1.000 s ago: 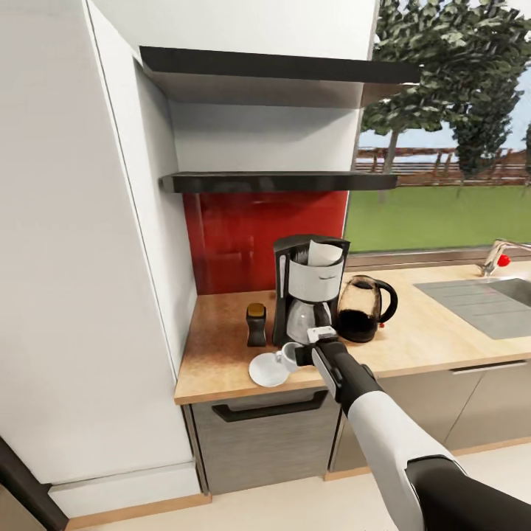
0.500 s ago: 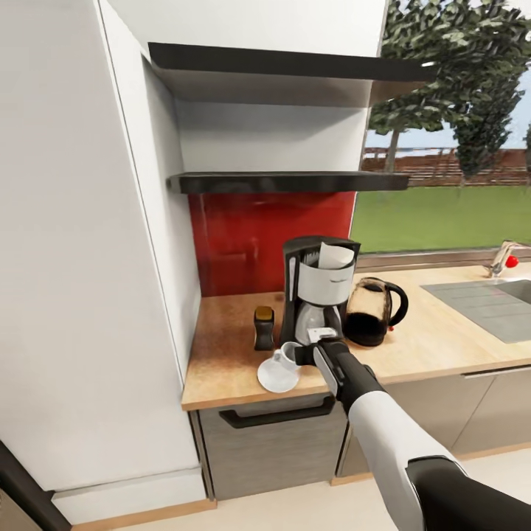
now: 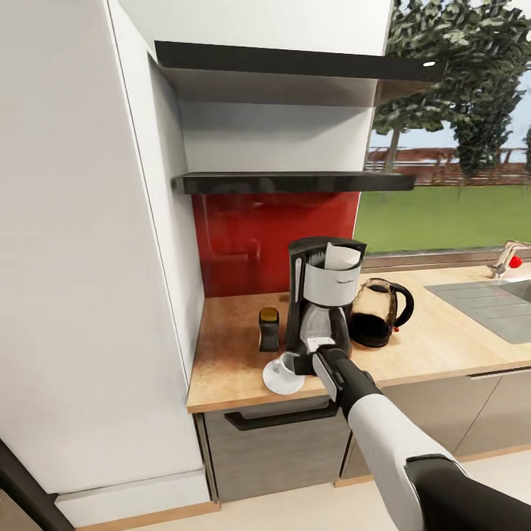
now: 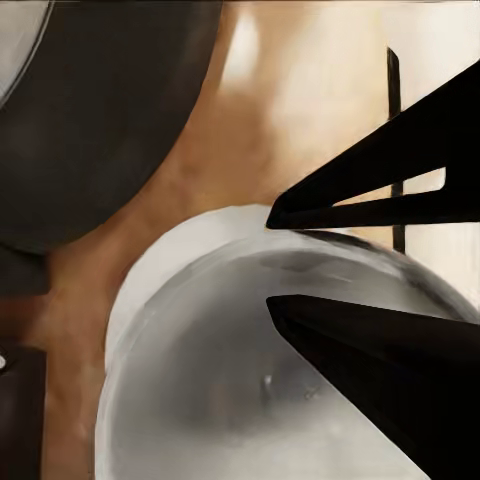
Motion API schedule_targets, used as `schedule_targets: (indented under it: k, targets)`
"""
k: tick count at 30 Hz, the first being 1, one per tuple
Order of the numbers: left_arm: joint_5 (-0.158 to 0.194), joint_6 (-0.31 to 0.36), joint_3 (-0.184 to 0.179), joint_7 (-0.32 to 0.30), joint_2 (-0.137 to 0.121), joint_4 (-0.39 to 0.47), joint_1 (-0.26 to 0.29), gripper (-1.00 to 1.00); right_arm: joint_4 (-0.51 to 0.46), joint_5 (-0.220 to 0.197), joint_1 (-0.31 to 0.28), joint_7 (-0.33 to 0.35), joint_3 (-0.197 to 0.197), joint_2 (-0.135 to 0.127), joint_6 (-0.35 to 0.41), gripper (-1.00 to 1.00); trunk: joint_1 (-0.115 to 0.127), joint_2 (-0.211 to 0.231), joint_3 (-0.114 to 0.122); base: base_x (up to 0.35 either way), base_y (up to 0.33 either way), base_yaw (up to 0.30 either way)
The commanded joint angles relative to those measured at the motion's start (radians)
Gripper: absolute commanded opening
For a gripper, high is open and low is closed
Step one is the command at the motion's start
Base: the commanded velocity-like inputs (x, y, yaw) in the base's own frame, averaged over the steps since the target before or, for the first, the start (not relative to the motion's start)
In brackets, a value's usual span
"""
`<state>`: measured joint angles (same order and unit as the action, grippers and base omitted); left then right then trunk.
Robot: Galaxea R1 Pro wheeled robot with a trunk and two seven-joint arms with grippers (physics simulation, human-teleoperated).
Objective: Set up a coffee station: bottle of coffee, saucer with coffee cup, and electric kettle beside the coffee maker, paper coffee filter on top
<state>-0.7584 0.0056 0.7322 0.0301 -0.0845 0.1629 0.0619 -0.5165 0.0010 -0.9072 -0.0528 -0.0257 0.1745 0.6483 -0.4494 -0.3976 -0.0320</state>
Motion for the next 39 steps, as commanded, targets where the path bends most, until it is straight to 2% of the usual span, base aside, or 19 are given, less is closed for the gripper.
schedule_targets:
  k: [1, 39]
  targets:
    - [-0.007, 0.001, 0.004, 0.002, 0.000, 0.000, 0.001, 1.00, 0.009, -0.001, -0.001, -0.003, -0.002, 0.000, 0.005, -1.00, -0.001, -0.002, -0.002, 0.000, 0.001, 0.000]
    - [-0.007, -0.001, 0.001, 0.002, 0.003, -0.002, 0.001, 1.00, 0.029, -0.001, -0.001, -0.004, -0.002, 0.000, 0.005, -1.00, -0.001, -0.002, -0.002, 0.015, 0.000, 0.000]
